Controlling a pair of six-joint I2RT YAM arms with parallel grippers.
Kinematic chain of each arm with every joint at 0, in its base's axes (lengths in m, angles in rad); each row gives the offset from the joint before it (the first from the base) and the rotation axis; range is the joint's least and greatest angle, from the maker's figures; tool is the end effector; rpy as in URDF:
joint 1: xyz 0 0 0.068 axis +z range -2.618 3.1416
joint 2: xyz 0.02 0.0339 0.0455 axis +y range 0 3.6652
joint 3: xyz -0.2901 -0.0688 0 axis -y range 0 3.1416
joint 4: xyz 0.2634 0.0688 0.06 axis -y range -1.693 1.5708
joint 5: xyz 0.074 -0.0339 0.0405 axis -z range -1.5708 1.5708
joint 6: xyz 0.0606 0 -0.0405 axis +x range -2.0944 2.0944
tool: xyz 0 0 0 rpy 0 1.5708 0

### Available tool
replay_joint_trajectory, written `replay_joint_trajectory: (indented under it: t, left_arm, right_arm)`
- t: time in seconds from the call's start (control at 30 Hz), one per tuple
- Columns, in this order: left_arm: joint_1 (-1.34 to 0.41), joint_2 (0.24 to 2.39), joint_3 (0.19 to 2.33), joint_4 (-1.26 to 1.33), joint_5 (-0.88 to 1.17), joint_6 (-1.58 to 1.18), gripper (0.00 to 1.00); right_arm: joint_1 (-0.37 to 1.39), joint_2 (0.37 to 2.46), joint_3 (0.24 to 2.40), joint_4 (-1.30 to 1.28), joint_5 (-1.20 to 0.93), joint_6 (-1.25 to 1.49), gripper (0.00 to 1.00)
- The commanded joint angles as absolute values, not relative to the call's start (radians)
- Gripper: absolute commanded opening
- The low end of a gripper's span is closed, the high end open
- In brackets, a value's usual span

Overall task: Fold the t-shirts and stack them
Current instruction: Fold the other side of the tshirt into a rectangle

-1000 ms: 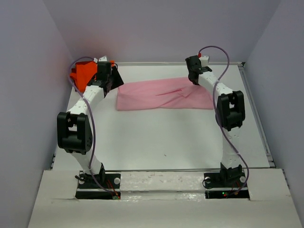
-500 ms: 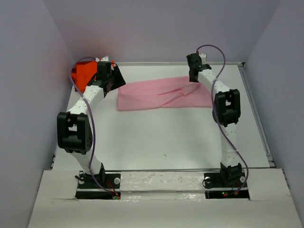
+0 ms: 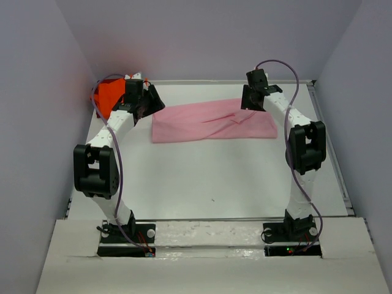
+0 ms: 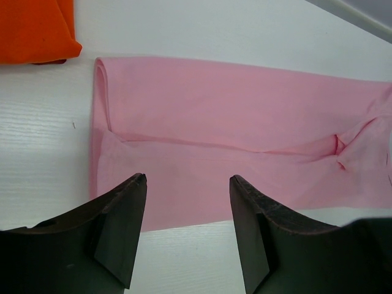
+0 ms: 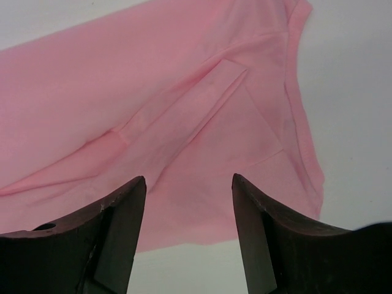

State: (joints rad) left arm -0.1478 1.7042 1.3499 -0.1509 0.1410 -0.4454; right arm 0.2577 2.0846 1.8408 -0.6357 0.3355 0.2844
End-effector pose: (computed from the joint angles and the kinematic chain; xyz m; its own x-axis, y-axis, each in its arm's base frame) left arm 0.4376 -0.0738 0.3011 -0.5472 -0.3498 -0.7604 0.0351 0.8981 -0.4384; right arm 0.5044 0.1123 0.2597 -0.7256 0.0827 -0.6831 0.1729 0.9828 -0.0646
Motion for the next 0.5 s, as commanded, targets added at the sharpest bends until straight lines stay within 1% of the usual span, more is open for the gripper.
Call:
replay_joint_trajectory:
  t: [0.0, 0.27, 0.47]
  left_arm:
    - [-0.137, 1.689, 1.336, -0.118, 0.183, -0.453, 0.66]
    - [-0.129, 1.681, 1.338, -0.118, 0.190, -0.454, 0.66]
    - [-0.123, 1.681, 1.330, -0.110, 0.215, -0.456, 0.66]
  right_arm:
    - [0.290, 2.056, 1.775, -0.595, 0.212, 0.314, 0.64]
    - [0.310, 2.132, 1.759, -0.554, 0.054, 0.368, 0.63]
    - [0.319, 2.172, 1.770, -0.538, 0.058, 0.385, 0.62]
